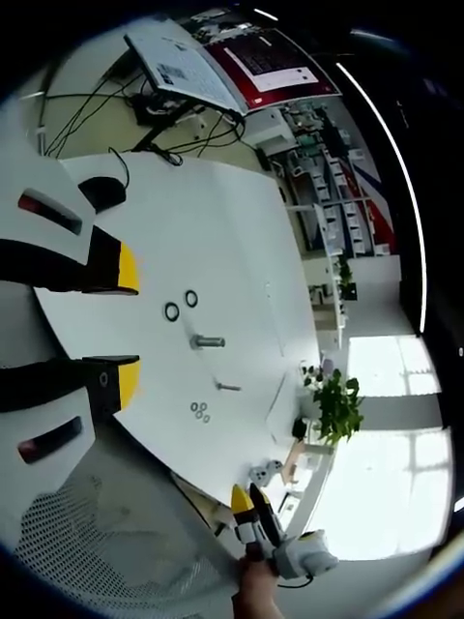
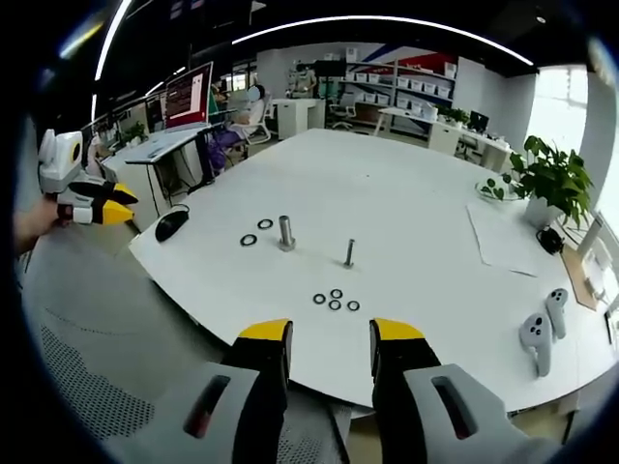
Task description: Place the washer onto the threaded stud by aligning its center hole with the stud, sliding it down to the base, and recovering from edge contact or off-axis alignment until the washer reaches the visible bottom stop.
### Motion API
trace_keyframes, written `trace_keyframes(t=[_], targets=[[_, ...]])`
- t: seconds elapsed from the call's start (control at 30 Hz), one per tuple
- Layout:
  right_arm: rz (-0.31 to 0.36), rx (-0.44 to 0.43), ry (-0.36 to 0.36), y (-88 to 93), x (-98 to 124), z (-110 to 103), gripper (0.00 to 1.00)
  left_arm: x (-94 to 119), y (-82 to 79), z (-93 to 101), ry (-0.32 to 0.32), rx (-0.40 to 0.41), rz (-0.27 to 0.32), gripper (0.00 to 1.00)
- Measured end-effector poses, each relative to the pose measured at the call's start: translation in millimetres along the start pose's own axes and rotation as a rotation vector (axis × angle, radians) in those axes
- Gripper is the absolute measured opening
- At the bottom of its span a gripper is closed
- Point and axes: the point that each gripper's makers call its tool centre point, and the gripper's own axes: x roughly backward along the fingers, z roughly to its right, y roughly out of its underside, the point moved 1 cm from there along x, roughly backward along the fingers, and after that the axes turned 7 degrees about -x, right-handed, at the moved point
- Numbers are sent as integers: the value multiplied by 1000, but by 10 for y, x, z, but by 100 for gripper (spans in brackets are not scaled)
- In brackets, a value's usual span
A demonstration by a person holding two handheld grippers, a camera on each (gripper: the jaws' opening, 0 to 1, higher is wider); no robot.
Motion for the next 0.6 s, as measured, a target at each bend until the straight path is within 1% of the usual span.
trace_keyframes(t=[0.17,0.6], targets=[[19,-13,10,-36,8,25,34,1,-9,-20,-5,7,4,22],[-5,-4,-2,4,-14,3,34,-11,10,-5,4,15,-8,22]])
